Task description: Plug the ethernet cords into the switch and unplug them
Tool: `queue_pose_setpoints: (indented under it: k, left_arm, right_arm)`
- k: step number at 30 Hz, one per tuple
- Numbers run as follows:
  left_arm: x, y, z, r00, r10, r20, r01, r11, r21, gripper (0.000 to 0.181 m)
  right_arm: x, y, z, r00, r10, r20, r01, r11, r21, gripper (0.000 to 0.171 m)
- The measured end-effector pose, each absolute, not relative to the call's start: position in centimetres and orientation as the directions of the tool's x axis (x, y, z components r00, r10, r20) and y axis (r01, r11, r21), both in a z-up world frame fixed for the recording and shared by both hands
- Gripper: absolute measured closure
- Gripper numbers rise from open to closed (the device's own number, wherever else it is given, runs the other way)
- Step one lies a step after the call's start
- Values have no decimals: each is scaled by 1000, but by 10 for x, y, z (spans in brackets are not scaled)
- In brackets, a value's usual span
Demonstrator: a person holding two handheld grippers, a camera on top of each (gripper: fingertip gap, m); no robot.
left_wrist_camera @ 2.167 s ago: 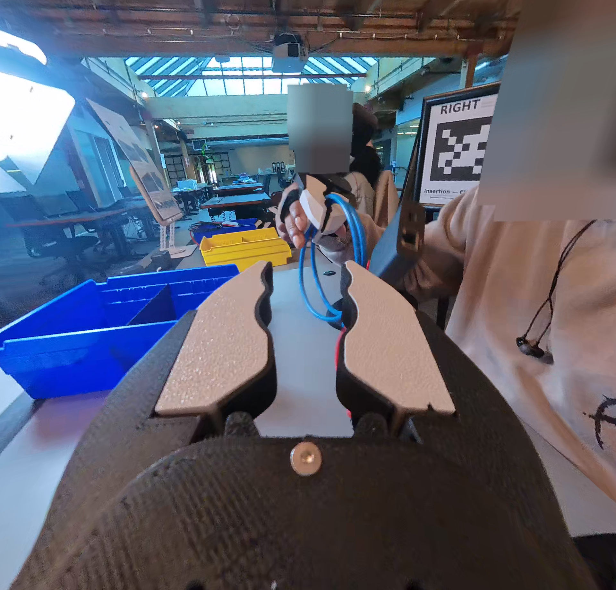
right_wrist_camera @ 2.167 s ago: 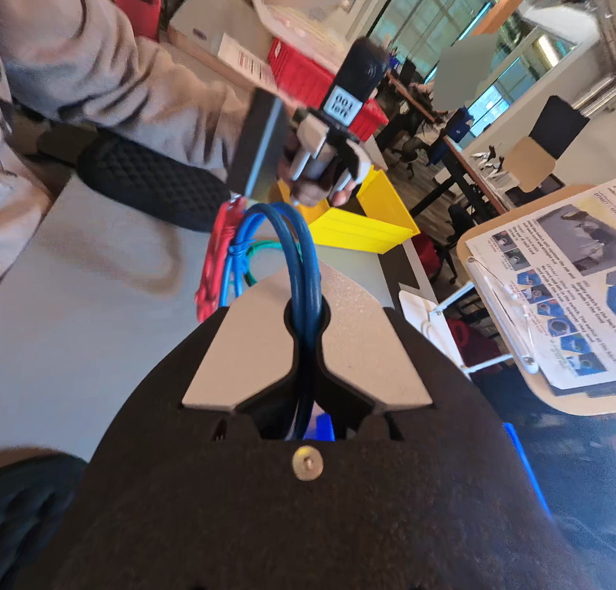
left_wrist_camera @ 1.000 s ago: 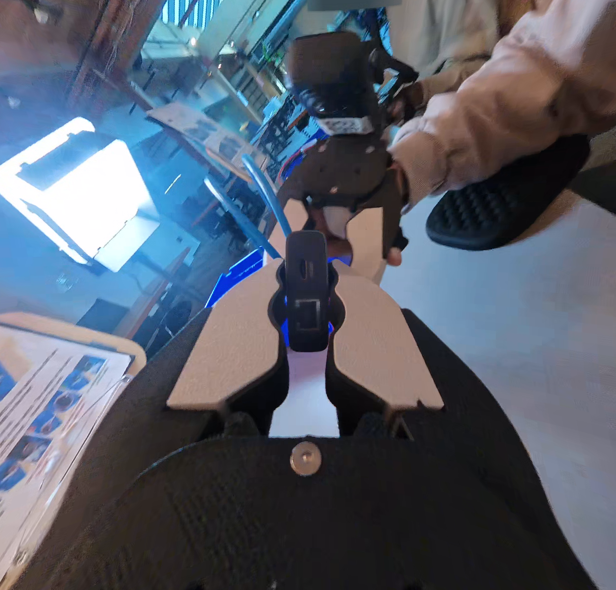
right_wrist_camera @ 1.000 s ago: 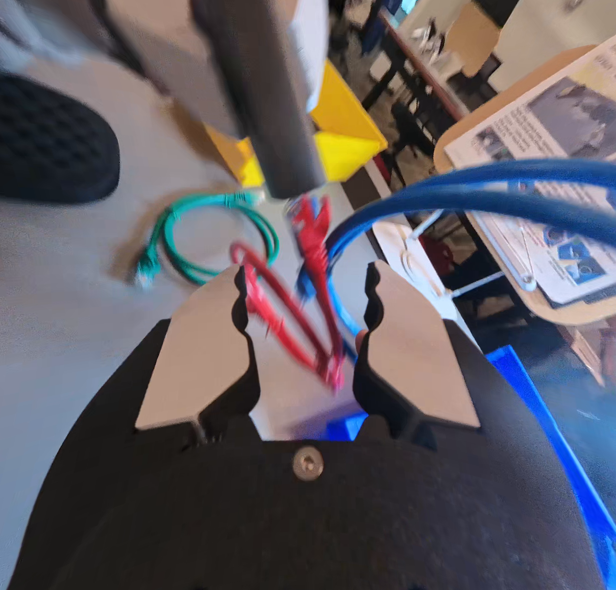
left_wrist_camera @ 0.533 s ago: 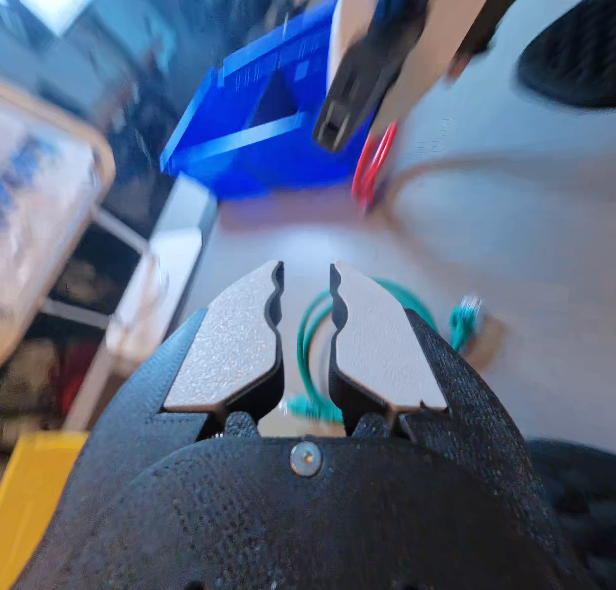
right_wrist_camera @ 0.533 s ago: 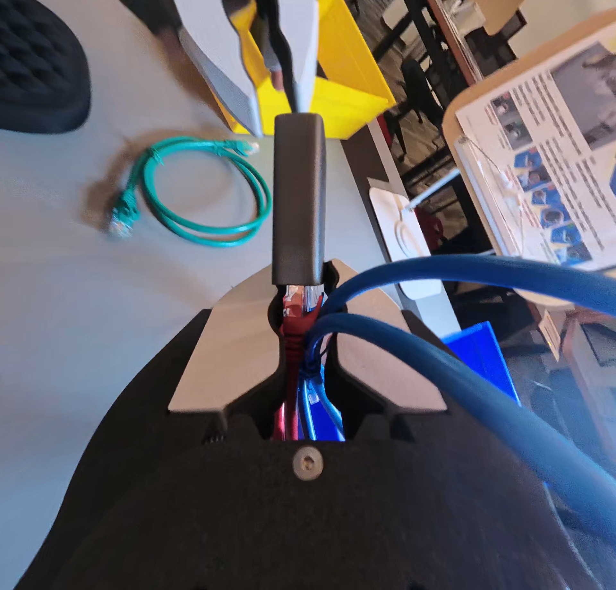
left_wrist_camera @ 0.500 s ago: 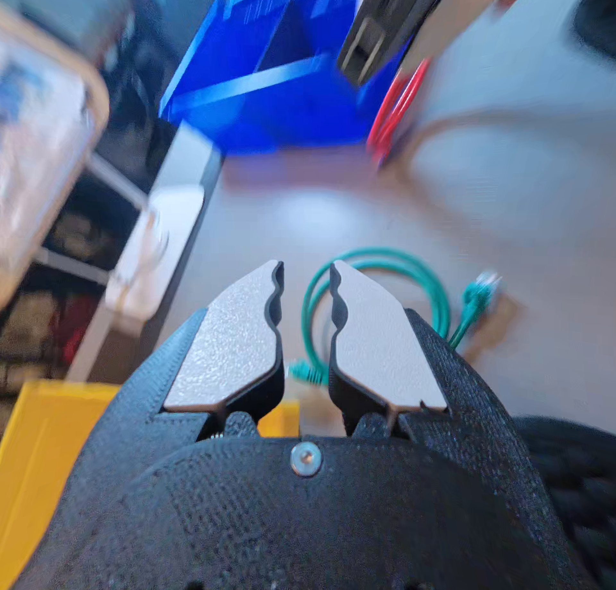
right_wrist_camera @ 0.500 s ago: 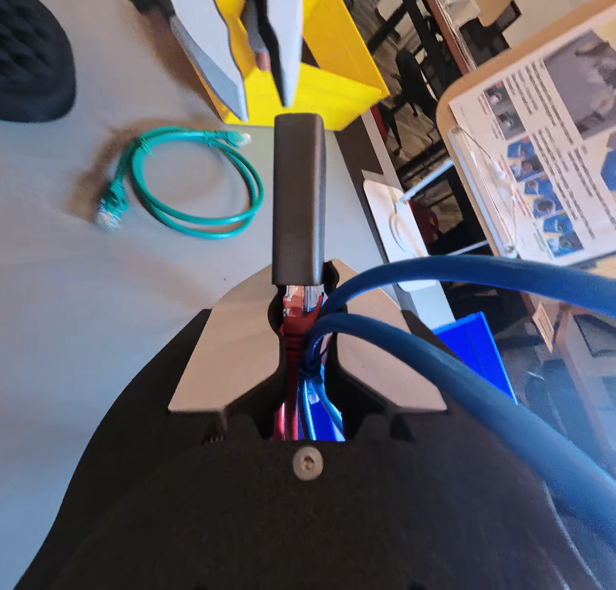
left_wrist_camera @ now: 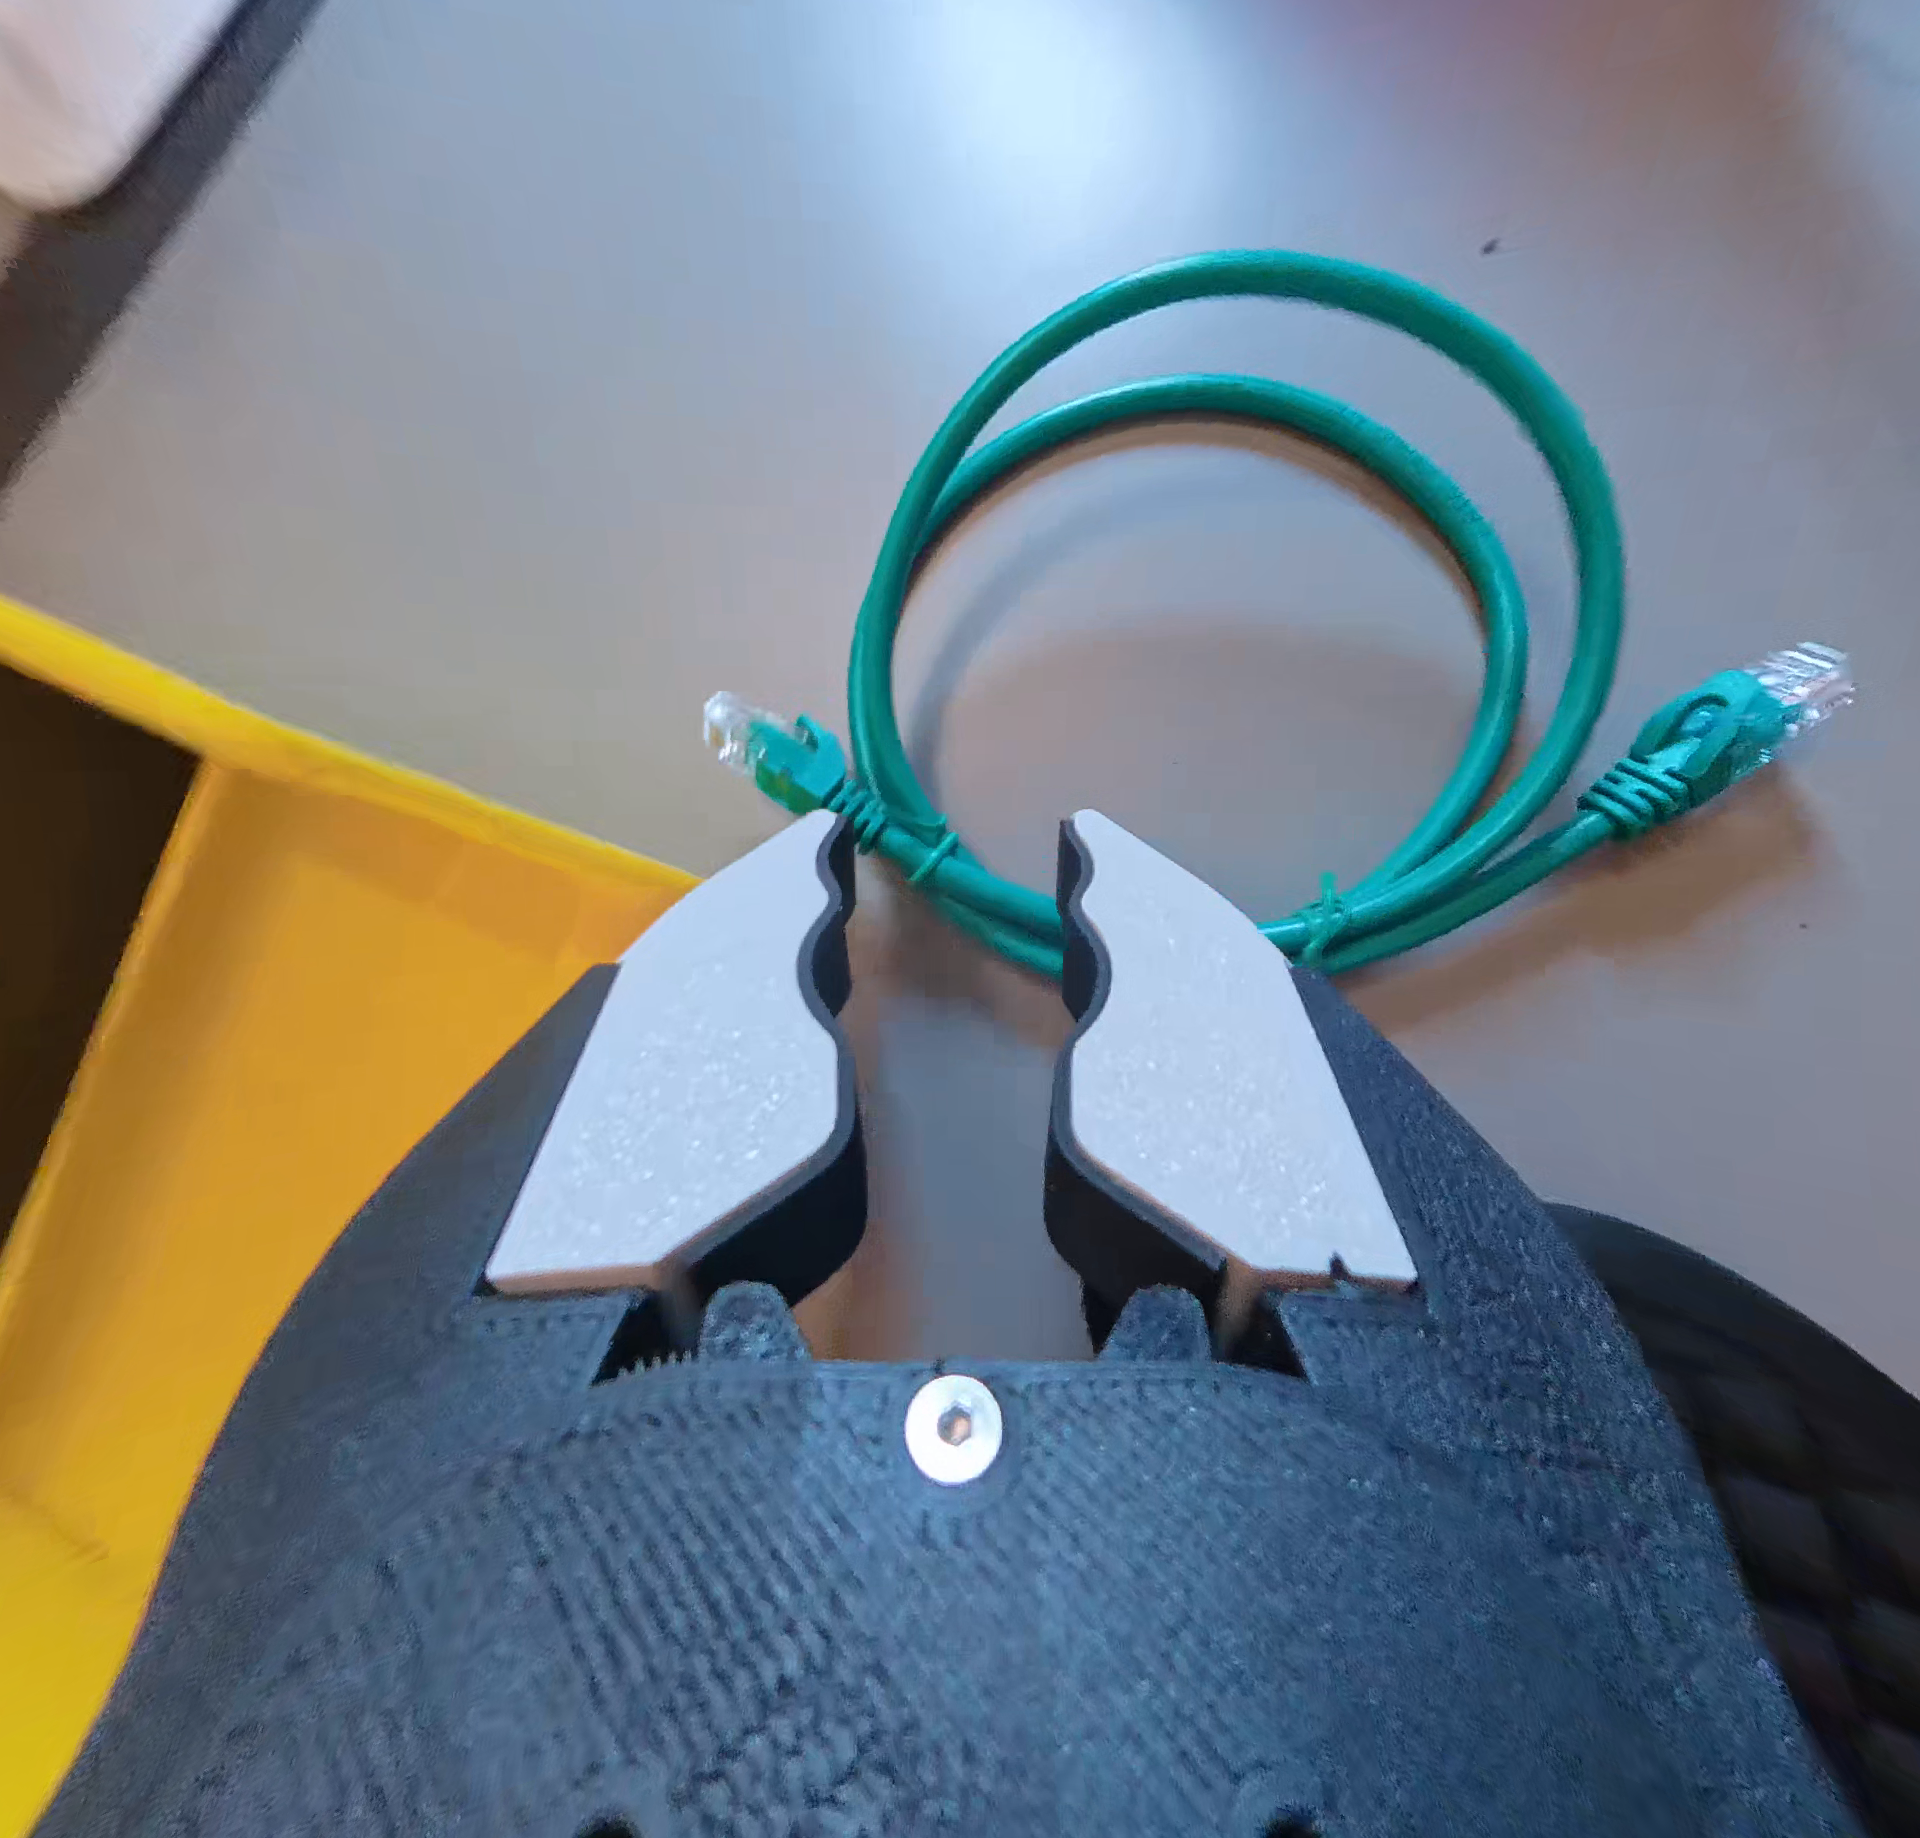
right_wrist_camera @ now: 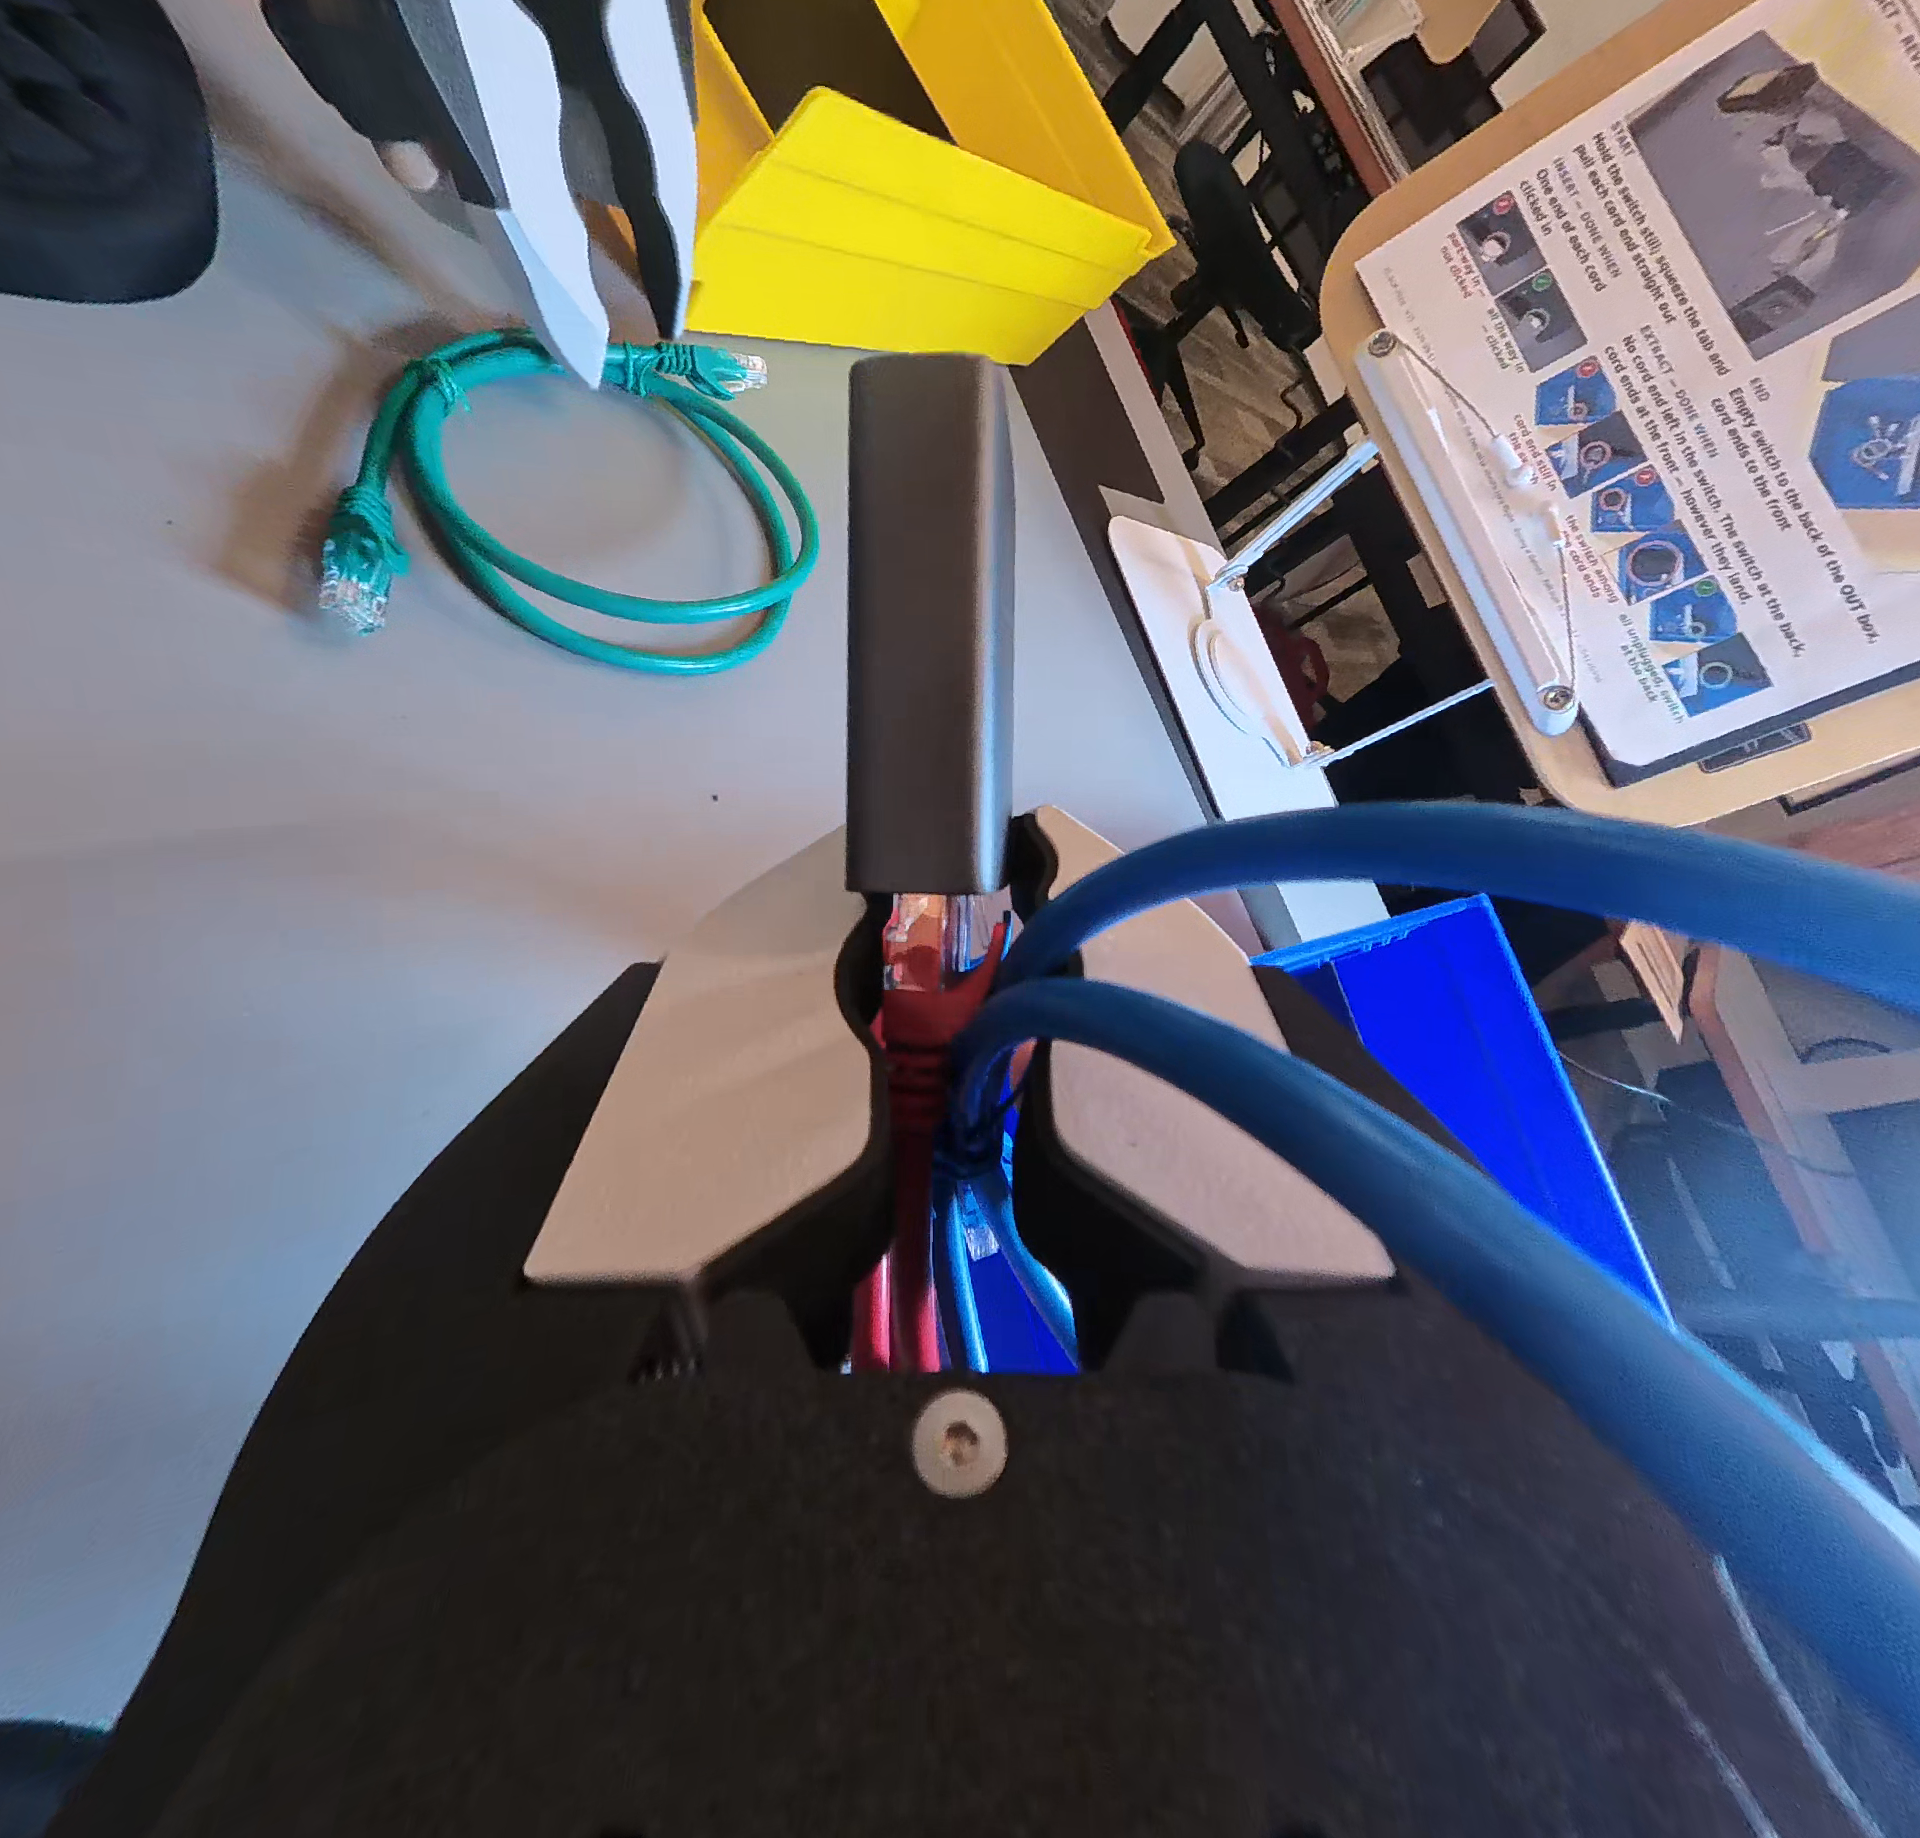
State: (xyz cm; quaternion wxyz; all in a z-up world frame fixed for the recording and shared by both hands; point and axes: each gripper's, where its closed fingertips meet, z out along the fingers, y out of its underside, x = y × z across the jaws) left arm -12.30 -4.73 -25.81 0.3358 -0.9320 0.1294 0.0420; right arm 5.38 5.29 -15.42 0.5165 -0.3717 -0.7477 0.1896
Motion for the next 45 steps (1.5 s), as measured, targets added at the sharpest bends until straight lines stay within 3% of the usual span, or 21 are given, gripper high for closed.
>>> queue_pose_setpoints:
  k: [1,3,7,10,12,15,17,24,34,45]
  left_arm:
    - [-116,-46,-253,944,-254,-209,-329,-713,-619,144]
    - [-88,-48,-245,875,-398,-275,-480,-640,-600,145]
    - [-32,-65,-251,734,-661,-154,-620,-561,-548,143]
    - [-30,-70,-269,658,-743,-121,-708,-555,-436,140]
    - [-21,-68,-271,627,-776,-72,-714,-535,-452,149]
    - [-21,-58,-273,602,-791,-110,-747,-509,-428,168]
    - [-22,-49,-270,637,-762,-118,-722,-536,-437,171]
    - [-19,-23,-221,725,-673,-148,-623,-549,-557,175]
    - [-4,-18,-213,685,-703,-191,-678,-519,-521,175]
    - [-2,-28,-222,647,-731,-218,-736,-524,-428,175]
  right_arm:
    - [56,53,-155,-188,752,632,358,651,-669,150]
    - [60,56,-156,-180,756,629,357,646,-675,150]
    - [62,59,-160,-187,779,599,347,623,-701,149]
    - [62,56,-159,-193,786,588,330,616,-715,149]
    - [61,54,-160,-199,782,591,327,621,-712,149]
    - [61,48,-165,-232,769,596,304,639,-706,149]
    - [59,44,-170,-256,752,608,286,659,-695,150]
    - [50,46,-197,-297,561,773,238,827,-509,149]
    - [44,47,-214,-323,443,836,287,888,-359,149]
    - [43,37,-221,-361,370,856,273,920,-283,150]
